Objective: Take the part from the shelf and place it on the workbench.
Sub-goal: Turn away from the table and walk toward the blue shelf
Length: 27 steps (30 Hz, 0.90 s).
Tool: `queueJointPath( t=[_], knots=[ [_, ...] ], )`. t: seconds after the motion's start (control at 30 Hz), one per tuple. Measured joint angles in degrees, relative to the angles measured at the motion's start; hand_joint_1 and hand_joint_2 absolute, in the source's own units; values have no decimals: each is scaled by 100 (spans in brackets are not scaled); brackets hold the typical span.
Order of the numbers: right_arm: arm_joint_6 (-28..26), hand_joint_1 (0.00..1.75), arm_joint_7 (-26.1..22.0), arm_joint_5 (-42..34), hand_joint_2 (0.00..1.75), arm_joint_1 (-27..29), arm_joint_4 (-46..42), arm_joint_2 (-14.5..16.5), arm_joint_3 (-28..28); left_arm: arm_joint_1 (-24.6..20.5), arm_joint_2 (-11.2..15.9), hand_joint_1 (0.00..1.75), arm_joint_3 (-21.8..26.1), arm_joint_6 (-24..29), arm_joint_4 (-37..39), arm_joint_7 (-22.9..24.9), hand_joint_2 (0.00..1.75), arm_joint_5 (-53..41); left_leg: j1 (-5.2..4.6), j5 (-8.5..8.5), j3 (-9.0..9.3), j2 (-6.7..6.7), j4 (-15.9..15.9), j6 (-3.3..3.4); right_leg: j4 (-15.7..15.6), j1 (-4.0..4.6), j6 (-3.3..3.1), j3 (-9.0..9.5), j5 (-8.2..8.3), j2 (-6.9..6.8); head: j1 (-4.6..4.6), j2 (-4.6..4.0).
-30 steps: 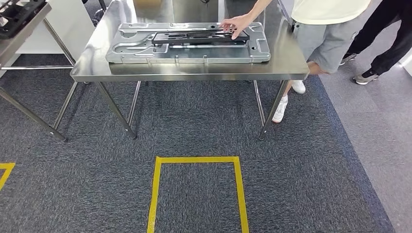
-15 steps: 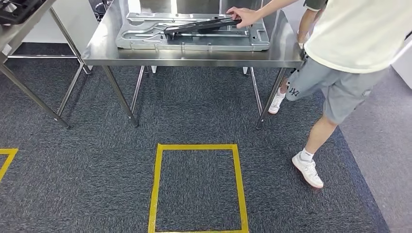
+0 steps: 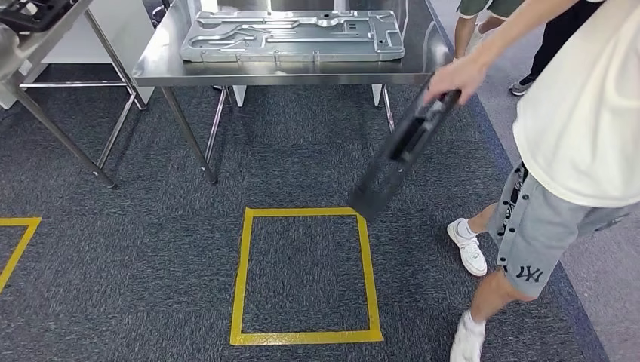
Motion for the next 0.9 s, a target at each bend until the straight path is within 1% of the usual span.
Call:
queueJointPath(
  t=[0.03,0.07,0.1,0.13,0.17,0.2,0.23,0.27,0.3,0.33,0.37,0.4,0.43,0.47,0.5,0.53,0.57,0.6,0.63,0.67,0.7,0.73,0.77,0.8,0.83,0.87,0.9],
  knots=[
    [1,0,-2,-5,0,-8,-1,0,-9,-13,1,0,-7,0,-2,0,0,-6,17,113,291,-3,-312,-1,41,-5,29,-110,65,2,0,0],
    [0,0,-5,-10,0,-11,-1,0,-18,-30,2,0,-13,-1,-6,-1,0,-8,21,113,660,-10,-768,6,81,-4,63,-201,119,5,1,0],
    [0,0,-10,-13,0,-12,-2,0,-26,-50,3,0,-16,-1,-10,-1,0,-9,18,24,977,-17,-1222,28,114,-2,103,-271,177,2,1,0],
    [0,0,-18,-14,0,-15,-2,0,-33,-64,5,0,-20,-2,-15,-1,0,-10,2,-77,1192,-24,-1558,59,129,-4,145,-315,241,-2,1,0],
    [0,0,-27,-15,0,-9,-2,0,-39,-71,7,0,-25,-2,-17,-2,0,-10,-23,-130,1284,-27,-1753,100,124,-7,191,-348,307,-6,2,0],
    [1,0,-37,-16,0,-1,-2,-1,-46,-66,8,0,-34,-2,-16,-1,0,-10,-39,-112,1248,-24,-1798,151,108,-20,235,-376,376,-7,2,0],
    [2,0,-48,-19,0,6,-1,-1,-54,-58,8,0,-49,-2,-15,-2,0,-10,-49,-44,1186,-9,-1790,202,115,-40,272,-411,367,2,2,0],
    [3,0,-58,-23,0,17,-1,-2,-62,-50,8,0,-66,-3,-14,-2,0,-11,-54,27,1119,7,-1795,259,192,-52,301,-460,233,12,2,0],
    [4,0,-66,-28,0,29,0,-3,-70,-38,9,0,-83,-2,-13,-4,0,-14,-56,108,1038,23,-1803,308,378,-61,318,-528,-22,23,2,0],
    [6,0,-72,-34,0,38,0,-3,-77,-29,11,0,-93,-2,-13,-6,0,-15,-67,187,945,36,-1802,350,683,-65,326,-611,-362,31,2,0],
    [8,0,-74,-38,0,50,1,-2,-80,-18,14,0,-100,-2,-13,-8,0,-17,-88,265,844,37,-1798,379,1057,-63,330,-689,-675,36,2,0],
    [10,0,-74,-40,0,60,2,-1,-82,-8,16,0,-103,-1,-13,-10,0,-18,-111,342,742,39,-1789,395,1423,-59,329,-741,-868,41,2,0],
    [13,0,-75,-42,0,67,3,-1,-84,-1,16,0,-106,-3,-13,-10,0,-19,-135,418,631,38,-1772,404,1688,-52,321,-737,-901,47,2,0],
    [13,0,-75,-43,0,68,4,-1,-84,1,16,0,-109,-5,-13,-11,0,-22,-152,487,516,39,-1743,403,1790,-36,303,-653,-793,51,2,0],
    [13,0,-78,-45,0,64,4,-2,-85,2,16,0,-111,-7,-13,-13,0,-25,-163,548,402,39,-1704,398,1704,-10,274,-471,-614,53,2,0],
    [13,0,-83,-46,0,59,3,-5,-86,-1,16,0,-112,-8,-13,-14,0,-32,-169,605,293,38,-1659,389,1429,26,230,-185,-463,54,2,0],
    [14,0,-87,-48,0,50,2,-16,-87,-6,9,0,-113,-10,-15,-16,0,-38,-178,652,204,37,-1610,377,1012,68,176,182,-411,53,2,0],
    [24,0,-97,-48,0,41,0,-26,-87,-12,3,0,-114,-10,-17,-17,0,-42,-188,690,138,38,-1572,363,542,98,118,534,-471,47,1,0],
    [44,0,-110,-48,0,29,-1,-37,-87,-16,-3,0,-115,-6,-20,-16,0,-45,-197,733,90,41,-1544,344,159,122,70,789,-577,41,1,0],
    [72,0,-132,-45,0,20,-2,-45,-87,-19,-9,0,-116,3,-22,-12,0,-44,-202,778,58,46,-1535,317,-90,138,27,927,-663,36,1,0],
    [107,0,-158,-42,0,19,-2,-45,-87,-20,-8,0,-116,17,-22,-7,0,-38,-204,830,35,51,-1543,287,-208,132,-10,944,-684,34,1,0],
    [143,0,-181,-38,0,19,-1,-44,-87,-19,-1,0,-117,32,-21,-1,0,-32,-198,854,11,44,-1535,252,-228,121,-38,909,-638,30,2,0],
    [174,0,-203,-33,0,20,1,-44,-87,-16,5,0,-117,44,-21,5,0,-25,-191,787,-21,31,-1488,211,-240,103,-73,870,-573,25,2,0],
    [202,0,-223,-26,0,23,2,-44,-87,-10,11,0,-117,53,-20,10,0,-17,-177,614,-75,15,-1342,168,-252,82,-98,826,-504,17,2,0],
    [234,0,-240,-9,0,25,2,-45,-87,-5,20,0,-117,61,-20,17,0,-14,-151,349,-158,-2,-1077,123,-252,71,-114,771,-444,2,2,0],
    [271,0,-256,13,0,29,2,-47,-87,-1,24,0,-117,67,-20,29,0,-12,-125,66,-261,-6,-718,76,-248,67,-125,707,-391,-8,2,0],
    [315,0,-267,38,0,34,2,-48,-86,1,31,0,-117,71,-20,45,0,-10,-93,-142,-356,-6,-333,37,-240,64,-122,640,-340,-24,2,0]
  ],
)
